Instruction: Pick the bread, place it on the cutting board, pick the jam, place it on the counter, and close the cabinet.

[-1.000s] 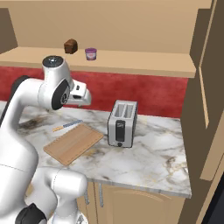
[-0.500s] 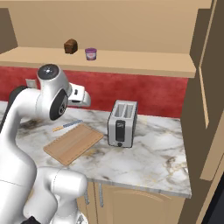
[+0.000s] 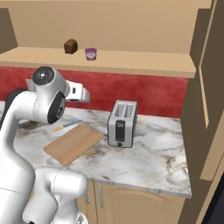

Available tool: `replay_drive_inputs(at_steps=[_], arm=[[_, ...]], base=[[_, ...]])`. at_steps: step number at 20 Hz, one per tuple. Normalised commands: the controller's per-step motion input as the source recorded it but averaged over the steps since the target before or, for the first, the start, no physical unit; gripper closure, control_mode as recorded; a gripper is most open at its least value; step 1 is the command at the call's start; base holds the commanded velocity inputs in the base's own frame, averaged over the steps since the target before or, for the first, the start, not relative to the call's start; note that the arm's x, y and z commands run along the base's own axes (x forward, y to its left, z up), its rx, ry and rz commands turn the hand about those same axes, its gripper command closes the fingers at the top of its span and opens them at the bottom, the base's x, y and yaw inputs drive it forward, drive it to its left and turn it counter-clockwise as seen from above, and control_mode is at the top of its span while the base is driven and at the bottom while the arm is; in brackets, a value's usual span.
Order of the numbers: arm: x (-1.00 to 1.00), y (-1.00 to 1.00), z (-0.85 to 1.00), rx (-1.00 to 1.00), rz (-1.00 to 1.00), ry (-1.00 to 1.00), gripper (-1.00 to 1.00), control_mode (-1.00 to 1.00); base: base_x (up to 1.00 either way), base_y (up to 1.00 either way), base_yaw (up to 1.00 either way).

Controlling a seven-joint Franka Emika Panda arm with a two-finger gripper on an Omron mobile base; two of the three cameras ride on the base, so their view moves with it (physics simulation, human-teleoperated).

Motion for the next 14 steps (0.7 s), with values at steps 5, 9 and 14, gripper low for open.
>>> replay_drive_inputs(at_steps=[5,9,14], arm=[[0.0,0.0,0.27,0.0,0.0,-0.09,-1.0,-1.0],[0.0,0.0,0.26,0.0,0.0,-0.1,-1.0,-1.0],[0.0,0.0,0.23,0.0,0.0,-0.11,-1.0,-1.0]], base=[[0.0,0.0,0.0],[0.0,0.0,0.0],[0.0,0.0,0.0]])
